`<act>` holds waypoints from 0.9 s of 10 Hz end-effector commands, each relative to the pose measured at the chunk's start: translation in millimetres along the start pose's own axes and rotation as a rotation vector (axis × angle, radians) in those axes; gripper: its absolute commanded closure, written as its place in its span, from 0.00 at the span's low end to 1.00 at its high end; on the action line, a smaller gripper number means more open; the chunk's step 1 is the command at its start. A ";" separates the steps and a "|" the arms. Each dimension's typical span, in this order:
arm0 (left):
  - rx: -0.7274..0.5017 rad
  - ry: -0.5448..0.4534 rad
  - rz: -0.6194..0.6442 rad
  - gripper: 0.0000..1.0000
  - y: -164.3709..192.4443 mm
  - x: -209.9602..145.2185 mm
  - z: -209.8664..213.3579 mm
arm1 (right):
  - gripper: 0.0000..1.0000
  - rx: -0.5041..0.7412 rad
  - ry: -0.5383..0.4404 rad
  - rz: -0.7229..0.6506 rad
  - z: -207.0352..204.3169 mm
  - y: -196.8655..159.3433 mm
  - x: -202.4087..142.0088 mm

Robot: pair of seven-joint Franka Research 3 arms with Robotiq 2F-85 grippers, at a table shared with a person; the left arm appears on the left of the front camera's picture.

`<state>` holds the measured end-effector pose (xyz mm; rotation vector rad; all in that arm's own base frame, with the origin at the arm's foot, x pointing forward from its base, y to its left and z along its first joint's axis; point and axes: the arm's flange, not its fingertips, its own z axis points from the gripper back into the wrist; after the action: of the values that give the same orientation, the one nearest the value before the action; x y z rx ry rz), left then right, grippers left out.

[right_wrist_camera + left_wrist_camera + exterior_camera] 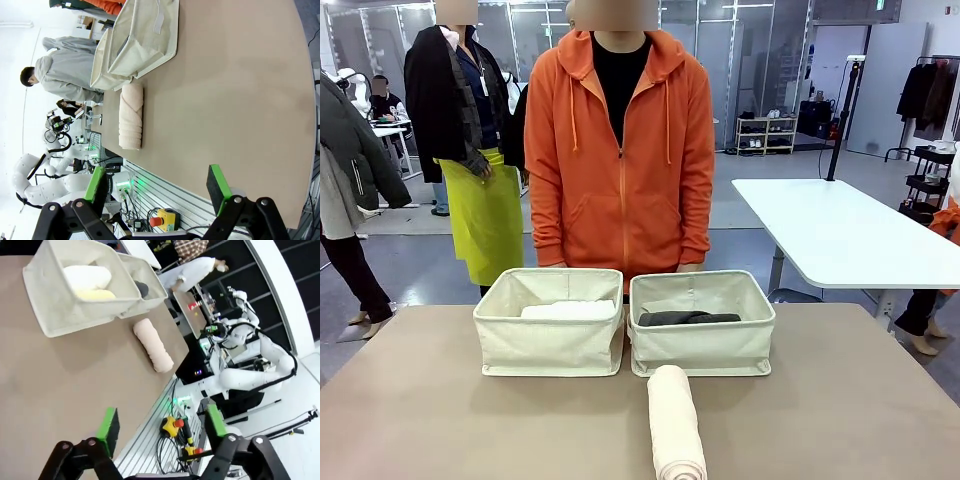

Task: Divide the towels into two baskets.
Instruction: Pick up one hotel-folded towel from the bottom of the table and place it in the Fabric basket indicated by the person.

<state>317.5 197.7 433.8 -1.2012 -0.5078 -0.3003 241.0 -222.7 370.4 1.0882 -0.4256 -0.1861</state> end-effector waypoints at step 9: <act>0.014 -0.036 0.101 0.00 41.1 -18.8 14.9 | 0.00 0.002 0.010 0.010 1.1 2.8 -2.7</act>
<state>321.4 224.8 392.0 -1.2137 -0.4695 -0.1935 241.0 -222.7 370.3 1.0882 -0.4255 -0.1862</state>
